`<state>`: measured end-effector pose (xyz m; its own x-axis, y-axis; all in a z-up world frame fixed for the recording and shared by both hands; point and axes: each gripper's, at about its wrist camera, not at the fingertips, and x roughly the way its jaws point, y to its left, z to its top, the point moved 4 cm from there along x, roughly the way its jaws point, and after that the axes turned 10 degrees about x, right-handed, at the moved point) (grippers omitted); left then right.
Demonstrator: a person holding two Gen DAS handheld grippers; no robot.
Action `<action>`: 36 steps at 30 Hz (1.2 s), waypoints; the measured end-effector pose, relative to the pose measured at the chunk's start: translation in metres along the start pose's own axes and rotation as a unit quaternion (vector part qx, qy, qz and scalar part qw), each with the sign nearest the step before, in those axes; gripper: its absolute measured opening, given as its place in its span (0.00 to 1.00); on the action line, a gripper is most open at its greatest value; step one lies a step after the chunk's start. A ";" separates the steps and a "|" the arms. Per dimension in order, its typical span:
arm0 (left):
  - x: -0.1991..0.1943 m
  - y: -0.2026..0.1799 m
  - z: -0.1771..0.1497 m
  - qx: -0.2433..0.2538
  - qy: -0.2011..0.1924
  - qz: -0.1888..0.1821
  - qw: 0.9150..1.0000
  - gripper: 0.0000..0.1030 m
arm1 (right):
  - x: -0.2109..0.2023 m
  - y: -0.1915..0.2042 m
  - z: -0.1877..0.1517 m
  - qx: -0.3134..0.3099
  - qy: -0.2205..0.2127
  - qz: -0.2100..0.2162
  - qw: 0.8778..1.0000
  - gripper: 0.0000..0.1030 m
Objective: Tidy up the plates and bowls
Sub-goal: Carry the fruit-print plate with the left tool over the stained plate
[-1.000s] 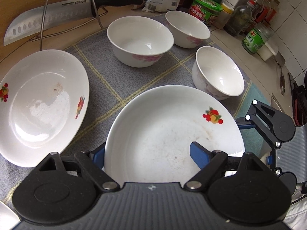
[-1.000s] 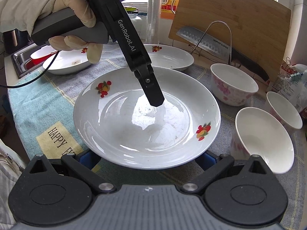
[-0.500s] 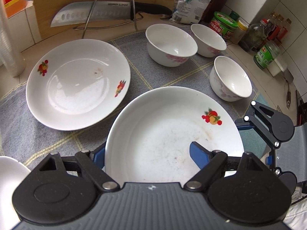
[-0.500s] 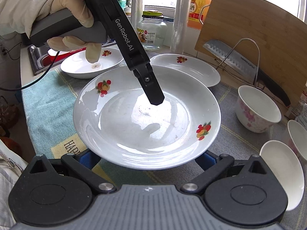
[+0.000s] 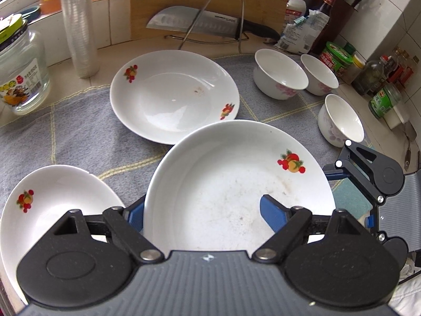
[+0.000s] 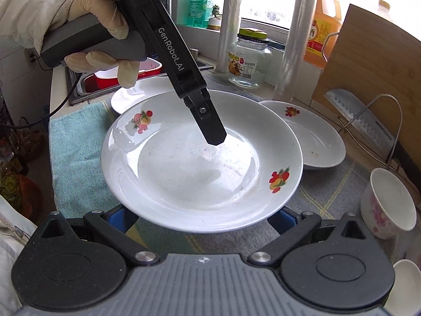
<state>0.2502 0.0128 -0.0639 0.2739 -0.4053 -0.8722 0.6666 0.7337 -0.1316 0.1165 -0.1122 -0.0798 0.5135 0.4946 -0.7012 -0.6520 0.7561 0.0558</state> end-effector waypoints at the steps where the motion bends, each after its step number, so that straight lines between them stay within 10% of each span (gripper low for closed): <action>1: -0.003 0.003 -0.002 -0.003 -0.001 0.002 1.000 0.84 | 0.003 0.001 0.003 -0.003 0.000 0.003 1.000 1.00; 36: -0.047 0.118 -0.058 -0.092 -0.024 0.043 0.995 0.84 | 0.093 0.046 0.078 -0.079 0.012 0.069 0.994 1.00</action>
<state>0.2762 0.1501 -0.0662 0.3600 -0.3598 -0.8608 0.5028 0.8520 -0.1458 0.1775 0.0023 -0.0876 0.4007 0.5767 -0.7119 -0.7956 0.6044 0.0418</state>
